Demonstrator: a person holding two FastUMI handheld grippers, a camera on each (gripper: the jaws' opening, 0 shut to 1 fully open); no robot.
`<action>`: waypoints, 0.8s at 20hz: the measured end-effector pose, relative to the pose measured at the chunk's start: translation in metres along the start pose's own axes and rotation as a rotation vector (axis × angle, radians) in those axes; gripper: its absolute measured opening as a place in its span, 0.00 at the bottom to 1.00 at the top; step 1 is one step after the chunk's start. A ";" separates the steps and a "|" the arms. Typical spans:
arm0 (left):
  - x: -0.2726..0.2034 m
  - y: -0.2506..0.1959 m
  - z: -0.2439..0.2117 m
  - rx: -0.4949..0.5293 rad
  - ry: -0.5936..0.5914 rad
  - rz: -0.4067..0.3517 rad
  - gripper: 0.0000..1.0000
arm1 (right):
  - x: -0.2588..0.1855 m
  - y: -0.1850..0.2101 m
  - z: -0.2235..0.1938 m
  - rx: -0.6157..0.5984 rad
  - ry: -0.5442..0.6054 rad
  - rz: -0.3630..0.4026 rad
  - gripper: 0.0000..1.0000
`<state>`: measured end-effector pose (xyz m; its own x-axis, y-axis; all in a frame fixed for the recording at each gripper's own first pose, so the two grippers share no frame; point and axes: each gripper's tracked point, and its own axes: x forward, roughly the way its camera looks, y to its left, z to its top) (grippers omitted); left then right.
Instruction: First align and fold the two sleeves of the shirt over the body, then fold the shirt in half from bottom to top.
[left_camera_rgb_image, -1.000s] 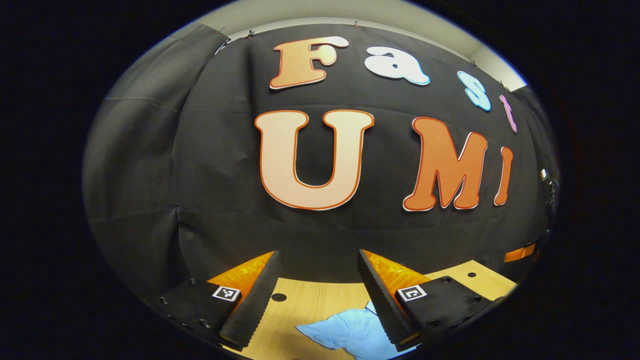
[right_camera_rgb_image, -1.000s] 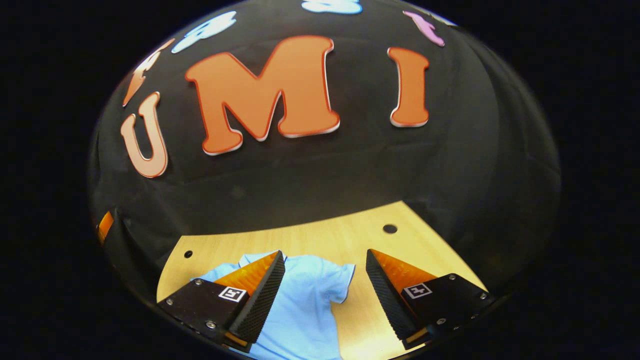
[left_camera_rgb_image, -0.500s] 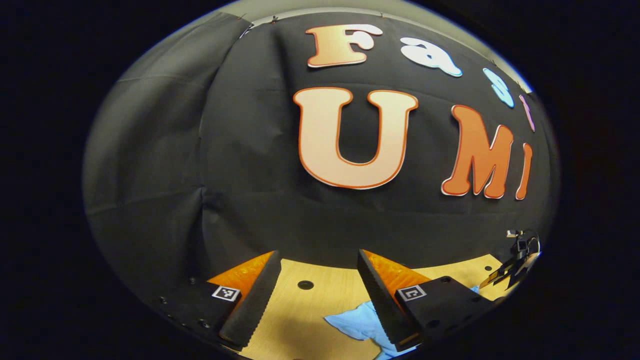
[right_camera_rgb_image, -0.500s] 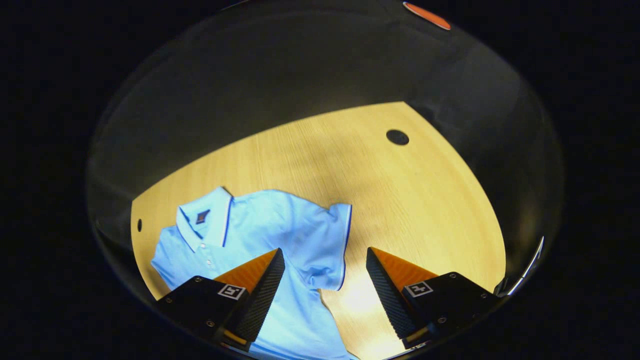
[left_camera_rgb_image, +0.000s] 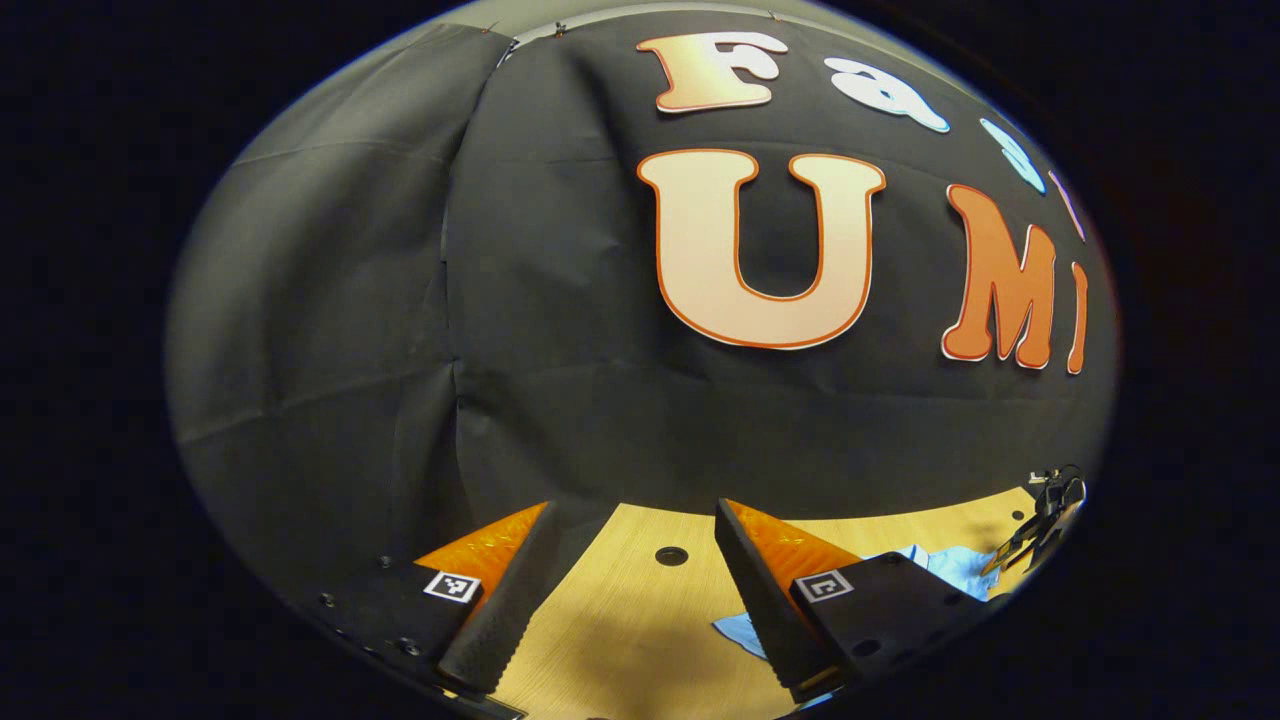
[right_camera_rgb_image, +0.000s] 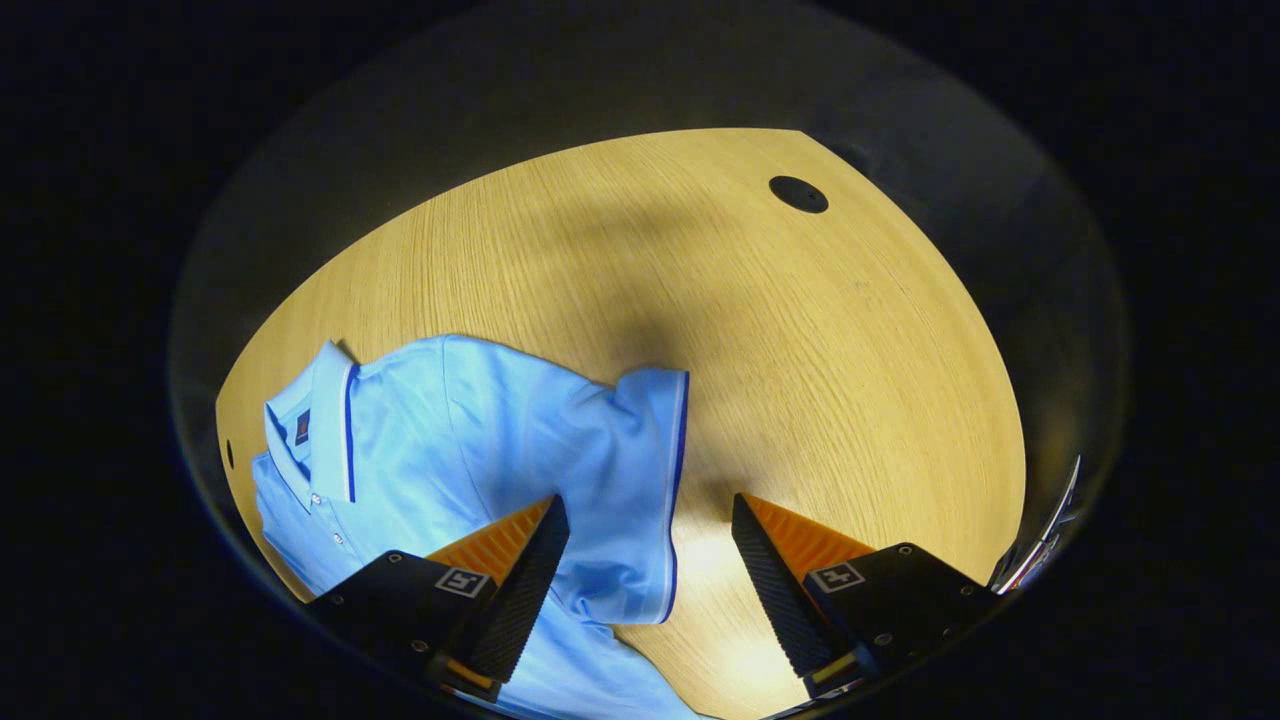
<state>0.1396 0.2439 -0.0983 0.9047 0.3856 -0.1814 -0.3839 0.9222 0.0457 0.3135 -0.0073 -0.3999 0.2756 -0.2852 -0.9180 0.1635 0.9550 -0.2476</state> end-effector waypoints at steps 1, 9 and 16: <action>0.004 0.006 -0.001 0.006 0.003 0.014 0.98 | 0.002 0.003 0.000 0.006 -0.004 0.006 0.94; 0.008 0.009 -0.001 0.022 0.008 0.009 0.98 | 0.002 0.014 0.004 0.041 -0.021 0.060 0.08; 0.008 0.006 0.000 0.005 0.017 -0.029 0.98 | -0.066 0.064 0.006 -0.047 -0.169 0.165 0.01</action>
<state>0.1448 0.2522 -0.1000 0.9121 0.3584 -0.1992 -0.3567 0.9331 0.0455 0.3114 0.0721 -0.3537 0.4507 -0.1305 -0.8831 0.0601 0.9915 -0.1158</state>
